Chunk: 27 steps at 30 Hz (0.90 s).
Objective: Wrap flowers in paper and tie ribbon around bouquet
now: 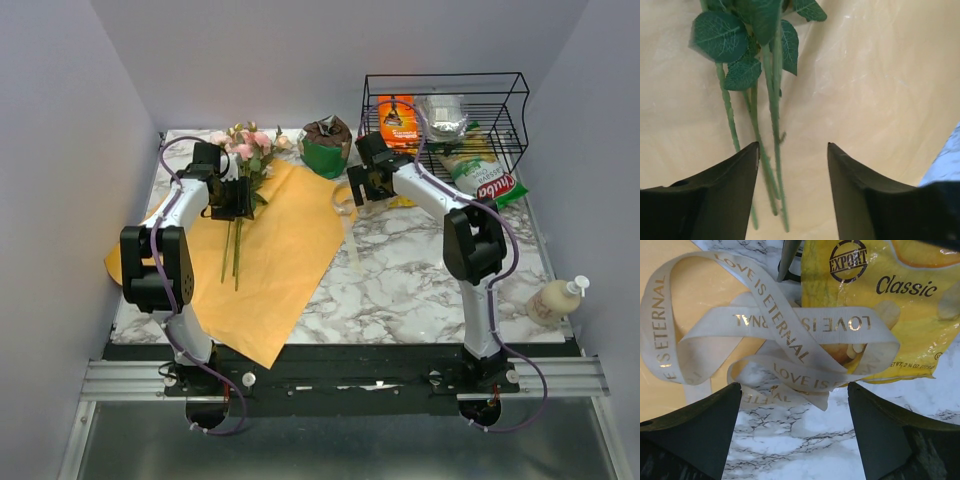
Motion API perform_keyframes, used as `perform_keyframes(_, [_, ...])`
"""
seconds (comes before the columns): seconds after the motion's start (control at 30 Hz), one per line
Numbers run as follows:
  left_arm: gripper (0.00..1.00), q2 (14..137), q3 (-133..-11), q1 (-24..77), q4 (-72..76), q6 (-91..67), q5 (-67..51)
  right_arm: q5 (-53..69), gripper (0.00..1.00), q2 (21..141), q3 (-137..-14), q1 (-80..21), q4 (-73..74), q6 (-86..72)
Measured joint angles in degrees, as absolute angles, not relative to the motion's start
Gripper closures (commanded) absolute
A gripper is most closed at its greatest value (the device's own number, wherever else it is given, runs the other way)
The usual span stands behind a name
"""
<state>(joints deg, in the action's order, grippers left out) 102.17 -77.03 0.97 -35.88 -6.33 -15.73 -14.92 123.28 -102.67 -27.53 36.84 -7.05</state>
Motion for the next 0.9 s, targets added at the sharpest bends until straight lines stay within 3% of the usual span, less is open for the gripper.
perform_keyframes(0.13, [0.24,102.0,-77.6,1.0,-36.5,-6.2,-15.2,-16.7,0.12,125.5,-105.5,-27.5,37.4,-5.2])
perform_keyframes(0.27, [0.2,100.1,-78.6,1.0,-37.6,-5.7,-15.2,-18.0,0.36,128.1,-108.7,-27.5,38.1,-3.7])
perform_keyframes(0.47, [0.19,94.0,-79.9,0.9,-38.7,-4.6,-15.3,-19.0,0.62,127.7,-107.2,-27.6,37.3,-2.5])
perform_keyframes(0.57, [0.19,92.5,-80.0,0.9,-38.7,-4.2,-15.4,-19.2,0.83,126.5,-105.3,-27.5,36.7,-1.7])
perform_keyframes(0.6, [0.19,92.4,-80.0,0.9,-38.7,-4.1,-15.5,-19.2,0.97,126.1,-104.7,-27.5,36.6,-1.6])
perform_keyframes(0.9, [0.15,94.3,-75.4,9.1,-36.7,1.5,-15.8,-19.2,0.99,114.6,-87.8,-24.8,36.0,-1.8])
